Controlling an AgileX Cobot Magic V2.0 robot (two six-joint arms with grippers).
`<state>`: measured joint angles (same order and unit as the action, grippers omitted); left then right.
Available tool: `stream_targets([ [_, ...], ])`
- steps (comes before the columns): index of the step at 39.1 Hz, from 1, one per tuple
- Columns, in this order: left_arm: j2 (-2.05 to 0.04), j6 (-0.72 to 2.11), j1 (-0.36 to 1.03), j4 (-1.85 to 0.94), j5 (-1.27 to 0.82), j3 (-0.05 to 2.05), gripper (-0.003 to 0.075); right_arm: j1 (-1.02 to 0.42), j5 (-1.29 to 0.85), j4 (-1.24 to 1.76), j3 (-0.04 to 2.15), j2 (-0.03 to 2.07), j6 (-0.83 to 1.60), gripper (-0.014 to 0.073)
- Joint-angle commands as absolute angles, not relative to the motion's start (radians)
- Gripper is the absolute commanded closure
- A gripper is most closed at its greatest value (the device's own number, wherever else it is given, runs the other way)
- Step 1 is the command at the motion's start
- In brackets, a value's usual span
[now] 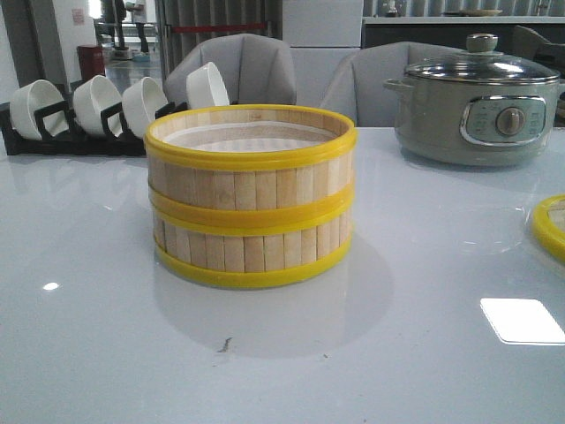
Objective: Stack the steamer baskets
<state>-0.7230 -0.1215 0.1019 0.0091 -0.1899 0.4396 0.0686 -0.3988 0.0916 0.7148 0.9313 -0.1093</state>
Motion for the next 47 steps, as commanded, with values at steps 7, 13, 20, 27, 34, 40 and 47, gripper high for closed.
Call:
stream_targets([
  [7,-0.720,-0.131,0.109,0.000,-0.103,0.468,0.0632,0.070,-0.360,0.094,0.742,0.924,-0.108,0.0453],
  [13,-0.720,-0.131,0.109,0.000,-0.103,0.468,0.0632,0.070,-0.379,0.094,0.742,0.924,-0.108,0.0557],
  [20,-0.720,-0.131,0.109,0.000,-0.103,0.468,0.0632,0.070,-0.387,0.094,0.742,0.937,-0.108,0.0557],
  [27,-0.720,-0.131,0.109,0.000,-0.103,0.468,0.0632,0.068,-0.443,0.093,0.742,0.965,-0.073,0.0536],
  [34,-0.720,-0.131,0.109,0.000,-0.103,0.468,0.0632,0.068,-0.490,0.093,0.742,0.995,-0.013,0.0378],
  [40,-0.720,-0.131,0.109,0.000,-0.103,0.468,0.0632,0.068,-0.494,0.093,0.742,1.026,-0.013,0.0264],
  [47,-0.720,-0.131,0.109,0.000,-0.103,0.468,0.0632,0.068,-0.492,0.093,0.742,1.067,-0.013,0.0264],
])
